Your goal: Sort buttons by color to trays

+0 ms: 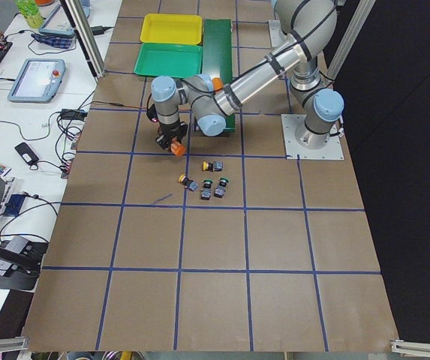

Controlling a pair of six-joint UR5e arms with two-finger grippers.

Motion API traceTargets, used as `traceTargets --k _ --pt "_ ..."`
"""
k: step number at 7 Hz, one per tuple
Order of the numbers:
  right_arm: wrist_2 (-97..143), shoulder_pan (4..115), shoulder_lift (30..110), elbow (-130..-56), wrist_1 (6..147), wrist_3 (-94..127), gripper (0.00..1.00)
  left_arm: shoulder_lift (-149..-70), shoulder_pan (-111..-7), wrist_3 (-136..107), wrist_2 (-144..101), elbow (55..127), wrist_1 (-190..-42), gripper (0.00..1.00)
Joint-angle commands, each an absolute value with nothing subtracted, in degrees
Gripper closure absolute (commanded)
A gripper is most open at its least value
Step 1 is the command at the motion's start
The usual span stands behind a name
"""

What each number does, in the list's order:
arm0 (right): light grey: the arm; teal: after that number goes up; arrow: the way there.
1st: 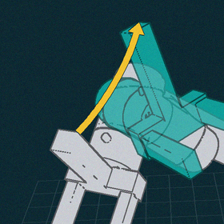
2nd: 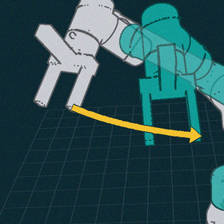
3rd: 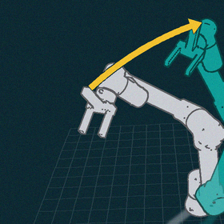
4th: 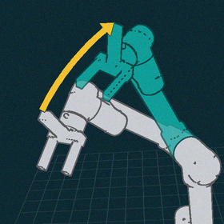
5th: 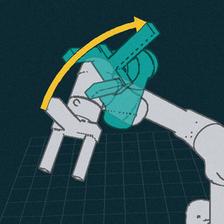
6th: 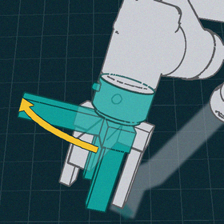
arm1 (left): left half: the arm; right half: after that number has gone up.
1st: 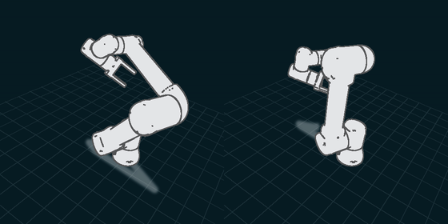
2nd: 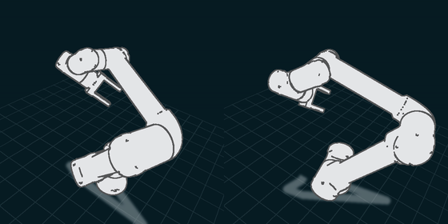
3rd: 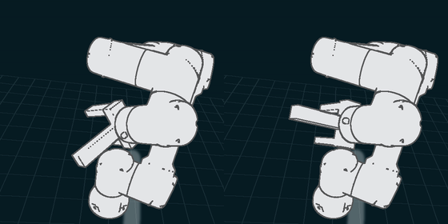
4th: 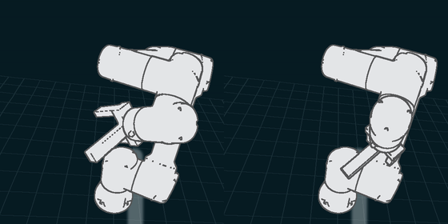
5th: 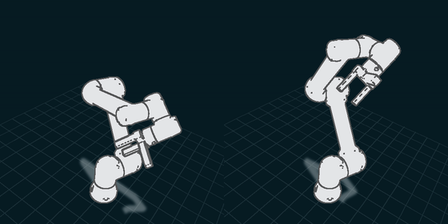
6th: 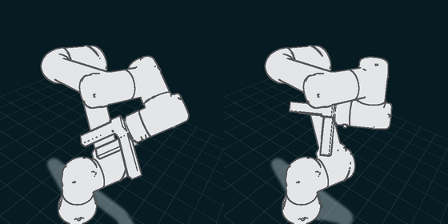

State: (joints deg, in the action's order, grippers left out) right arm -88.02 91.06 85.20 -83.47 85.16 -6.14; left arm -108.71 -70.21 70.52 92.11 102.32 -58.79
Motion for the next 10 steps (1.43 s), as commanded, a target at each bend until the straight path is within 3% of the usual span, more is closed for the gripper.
traceTargets --k 1,3,5,6,8,10 --pt "-88.33 90.70 85.60 -84.28 85.08 -6.15 0.00 -96.38 -79.06 73.72 92.55 113.50 -59.77 0.99" --pt "-88.59 90.27 88.58 -87.95 85.08 -6.07 0.00 -91.33 -85.32 77.51 92.46 119.24 -59.59 0.99" --pt "-88.33 88.60 91.92 -93.14 85.87 -5.98 0.00 -92.80 -87.01 79.53 92.64 122.77 -55.67 0.95" --pt "-88.50 88.33 94.11 -95.34 85.78 -6.06 0.00 -93.07 -87.36 78.50 92.11 123.65 -53.98 0.01" --pt "-88.51 88.24 98.42 -101.31 85.87 -5.98 0.00 -91.15 -86.75 79.36 91.33 123.14 -53.44 0.00" --pt "-88.68 88.15 102.55 -106.76 85.96 -6.15 0.00 -90.70 -80.12 74.57 91.58 117.54 -54.31 0.00"
